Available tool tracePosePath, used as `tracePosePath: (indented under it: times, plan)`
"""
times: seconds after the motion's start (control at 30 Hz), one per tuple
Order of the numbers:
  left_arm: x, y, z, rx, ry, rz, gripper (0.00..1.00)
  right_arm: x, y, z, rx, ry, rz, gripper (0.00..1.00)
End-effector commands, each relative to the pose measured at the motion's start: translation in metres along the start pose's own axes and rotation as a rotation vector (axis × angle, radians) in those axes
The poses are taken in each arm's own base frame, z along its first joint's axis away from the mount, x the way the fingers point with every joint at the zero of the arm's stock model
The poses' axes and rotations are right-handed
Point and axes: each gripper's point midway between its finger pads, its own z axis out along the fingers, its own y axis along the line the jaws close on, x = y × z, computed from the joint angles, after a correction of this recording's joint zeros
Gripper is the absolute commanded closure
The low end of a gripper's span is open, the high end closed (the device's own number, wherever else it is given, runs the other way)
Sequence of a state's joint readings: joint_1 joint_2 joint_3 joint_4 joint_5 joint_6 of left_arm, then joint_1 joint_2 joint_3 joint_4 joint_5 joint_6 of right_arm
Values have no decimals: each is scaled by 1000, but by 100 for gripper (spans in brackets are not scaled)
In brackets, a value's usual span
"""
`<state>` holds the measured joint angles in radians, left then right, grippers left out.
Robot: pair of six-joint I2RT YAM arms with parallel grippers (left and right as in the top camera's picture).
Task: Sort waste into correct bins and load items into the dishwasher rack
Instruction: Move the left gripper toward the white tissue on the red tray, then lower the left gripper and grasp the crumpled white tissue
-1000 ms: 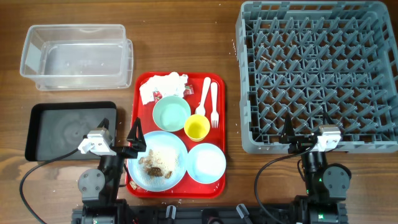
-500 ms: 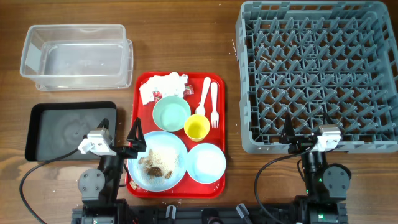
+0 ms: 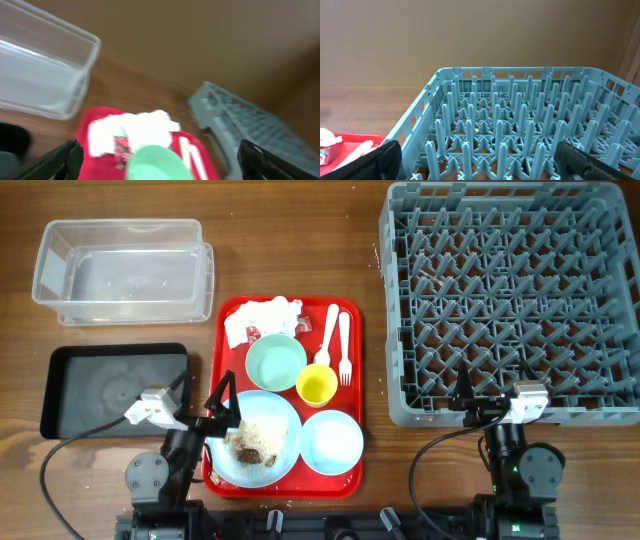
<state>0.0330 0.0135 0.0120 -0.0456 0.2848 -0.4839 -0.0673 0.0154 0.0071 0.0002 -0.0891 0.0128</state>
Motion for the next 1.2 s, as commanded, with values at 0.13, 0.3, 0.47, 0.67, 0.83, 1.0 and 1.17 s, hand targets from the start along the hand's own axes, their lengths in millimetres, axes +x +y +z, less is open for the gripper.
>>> tracePosePath:
  times: [0.13,0.3,0.47,0.67,0.83,1.0,1.17]
  plan:
    - [13,-22,-2,129,82,-128,0,-2,-2,-1,10,-12,-14,0]
    - [14,-35,-5,195,103,-164,0,-2,-2,-1,10,-12,-13,0]
    - [2,-42,-5,227,60,-150,0,-2,-2,-1,10,-11,-14,0]
    - [-15,-54,-10,252,27,-148,0,-2,-2,-1,10,-12,-14,0]
    - [-36,-68,-15,255,13,-108,0,-2,-2,-1,10,-12,-14,0]
    - [-49,-74,-9,188,101,-27,0,-2,-2,-1,10,-11,-14,0]
    - [-65,-77,10,104,244,-22,0,-2,-2,-1,10,-12,-14,0]
